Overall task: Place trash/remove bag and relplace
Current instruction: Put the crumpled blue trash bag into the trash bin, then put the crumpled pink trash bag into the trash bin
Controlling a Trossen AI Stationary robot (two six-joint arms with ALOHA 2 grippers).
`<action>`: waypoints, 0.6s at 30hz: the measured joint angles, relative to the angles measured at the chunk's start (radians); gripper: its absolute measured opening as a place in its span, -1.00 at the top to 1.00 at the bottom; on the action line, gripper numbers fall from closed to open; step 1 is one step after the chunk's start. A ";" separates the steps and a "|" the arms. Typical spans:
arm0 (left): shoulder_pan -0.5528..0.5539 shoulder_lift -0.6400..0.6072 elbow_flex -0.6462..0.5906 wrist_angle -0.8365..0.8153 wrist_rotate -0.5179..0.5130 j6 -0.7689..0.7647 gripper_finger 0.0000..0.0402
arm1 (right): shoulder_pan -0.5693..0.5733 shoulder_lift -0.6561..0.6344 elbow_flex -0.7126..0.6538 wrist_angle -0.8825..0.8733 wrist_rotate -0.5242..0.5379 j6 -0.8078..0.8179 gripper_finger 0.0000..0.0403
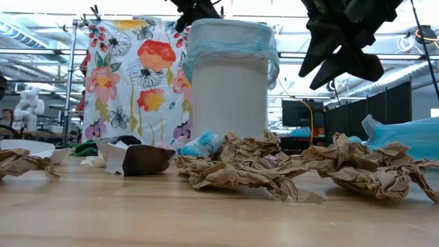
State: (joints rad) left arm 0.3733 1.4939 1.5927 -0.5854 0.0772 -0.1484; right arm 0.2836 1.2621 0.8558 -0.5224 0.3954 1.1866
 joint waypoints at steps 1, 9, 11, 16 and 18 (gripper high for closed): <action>0.000 0.003 0.005 0.006 0.004 0.001 0.34 | 0.000 0.000 0.000 0.000 0.000 0.000 0.21; -0.001 0.016 0.018 0.007 -0.015 0.033 -0.02 | 0.000 0.000 0.000 0.000 0.001 -0.020 0.21; 0.000 0.016 0.019 0.011 -0.032 0.035 -0.07 | 0.000 0.000 0.000 -0.001 0.001 -0.021 0.21; 0.000 0.007 0.019 -0.030 -0.015 0.001 -0.10 | 0.000 0.000 0.000 -0.001 0.001 -0.037 0.21; 0.000 -0.013 0.019 -0.056 -0.007 -0.001 -0.09 | 0.000 0.000 0.000 -0.001 -0.001 -0.046 0.21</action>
State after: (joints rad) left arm 0.3729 1.4810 1.6119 -0.6412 0.0701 -0.1492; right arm 0.2836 1.2621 0.8556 -0.5231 0.3942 1.1409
